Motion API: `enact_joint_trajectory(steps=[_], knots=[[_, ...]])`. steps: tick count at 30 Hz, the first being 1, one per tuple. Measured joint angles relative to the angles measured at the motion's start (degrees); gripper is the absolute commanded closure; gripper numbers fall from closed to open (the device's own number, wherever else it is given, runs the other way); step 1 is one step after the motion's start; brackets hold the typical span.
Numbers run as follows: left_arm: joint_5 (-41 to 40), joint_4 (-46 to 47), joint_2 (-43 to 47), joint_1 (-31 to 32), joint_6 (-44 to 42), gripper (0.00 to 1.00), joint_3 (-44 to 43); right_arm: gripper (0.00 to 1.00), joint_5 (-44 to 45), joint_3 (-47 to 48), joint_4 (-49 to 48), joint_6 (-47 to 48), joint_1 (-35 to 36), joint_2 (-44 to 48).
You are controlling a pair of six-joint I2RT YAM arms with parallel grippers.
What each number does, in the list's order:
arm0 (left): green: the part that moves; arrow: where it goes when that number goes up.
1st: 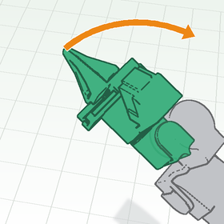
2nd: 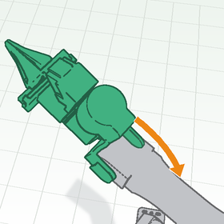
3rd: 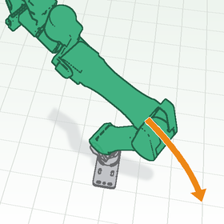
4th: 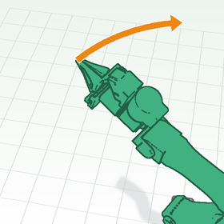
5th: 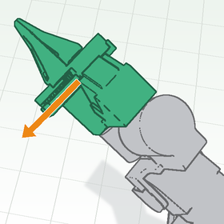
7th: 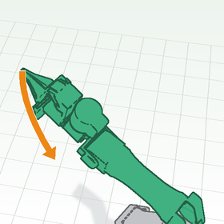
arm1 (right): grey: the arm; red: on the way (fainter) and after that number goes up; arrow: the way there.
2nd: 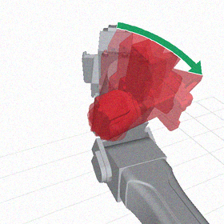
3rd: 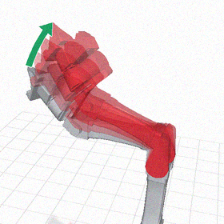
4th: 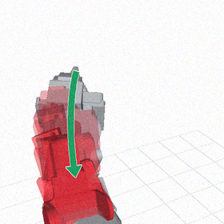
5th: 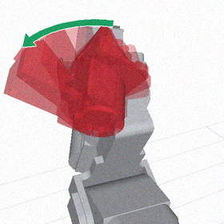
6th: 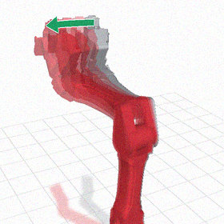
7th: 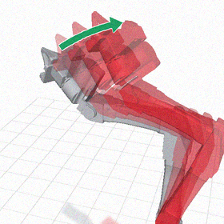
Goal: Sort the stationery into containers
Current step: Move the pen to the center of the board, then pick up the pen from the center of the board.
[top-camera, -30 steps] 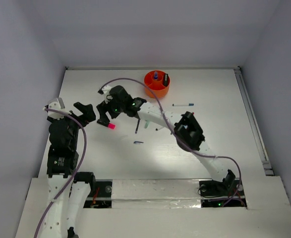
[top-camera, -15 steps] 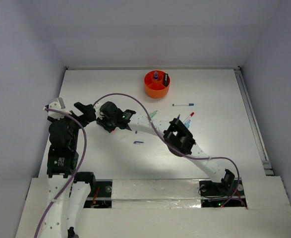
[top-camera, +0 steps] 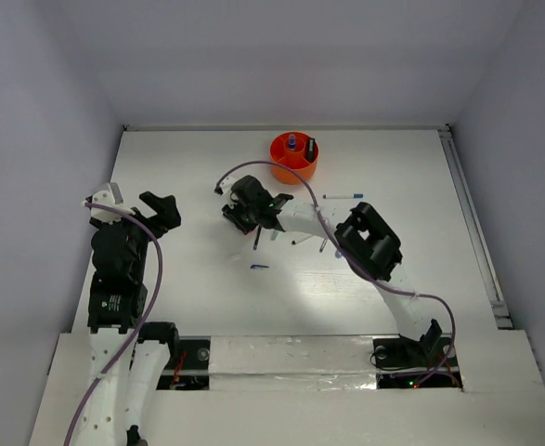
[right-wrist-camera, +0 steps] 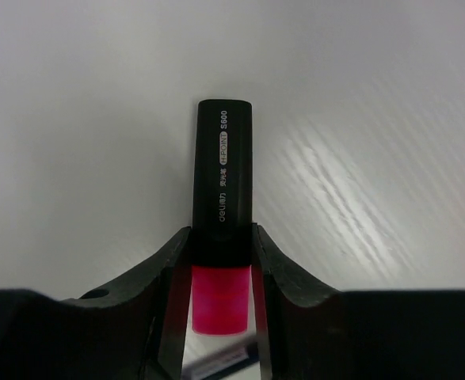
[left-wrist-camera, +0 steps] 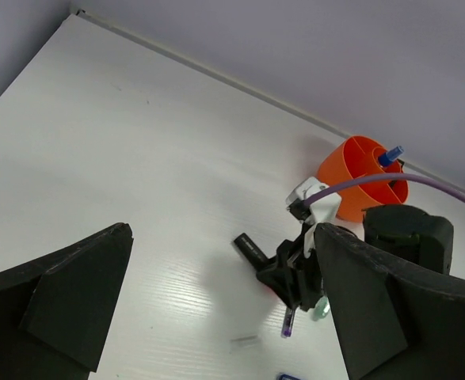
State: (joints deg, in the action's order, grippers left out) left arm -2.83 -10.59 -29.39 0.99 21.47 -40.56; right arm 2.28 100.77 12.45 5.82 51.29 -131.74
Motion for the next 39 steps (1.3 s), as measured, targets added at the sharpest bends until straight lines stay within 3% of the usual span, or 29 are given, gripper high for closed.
enact_joint_trajectory(steps=[5, 12, 20, 25, 31, 39], knots=[[0.7, 0.0, 0.0, 0.0, 0.0, 0.01, 0.0, 0.32, -2.1, -0.2, 1.3, 1.9, -2.5, 0.7], [0.9, 0.0, 0.0, 0.0, 0.0, 0.01, 0.0, 0.3, -3.2, 11.7, 8.7, 3.4, -2.1, -5.5], [1.1, 0.0, 0.4, 0.0, -0.2, 0.01, 0.0, 0.45, -3.6, 23.2, 12.7, 3.1, -2.2, -12.2], [1.1, 0.0, 0.4, 0.0, -0.2, 0.01, 0.0, 0.53, -3.6, 23.8, 13.2, 3.0, -2.2, -12.5], [1.1, 0.0, 0.4, 0.0, -0.2, 0.01, 0.0, 0.79, -2.7, 25.9, 15.3, 3.8, -2.2, -13.2], [1.1, 0.0, 0.4, 0.0, -0.2, 0.01, 0.0, 0.9, -2.2, 26.1, 12.8, 4.2, -2.5, -13.5]])
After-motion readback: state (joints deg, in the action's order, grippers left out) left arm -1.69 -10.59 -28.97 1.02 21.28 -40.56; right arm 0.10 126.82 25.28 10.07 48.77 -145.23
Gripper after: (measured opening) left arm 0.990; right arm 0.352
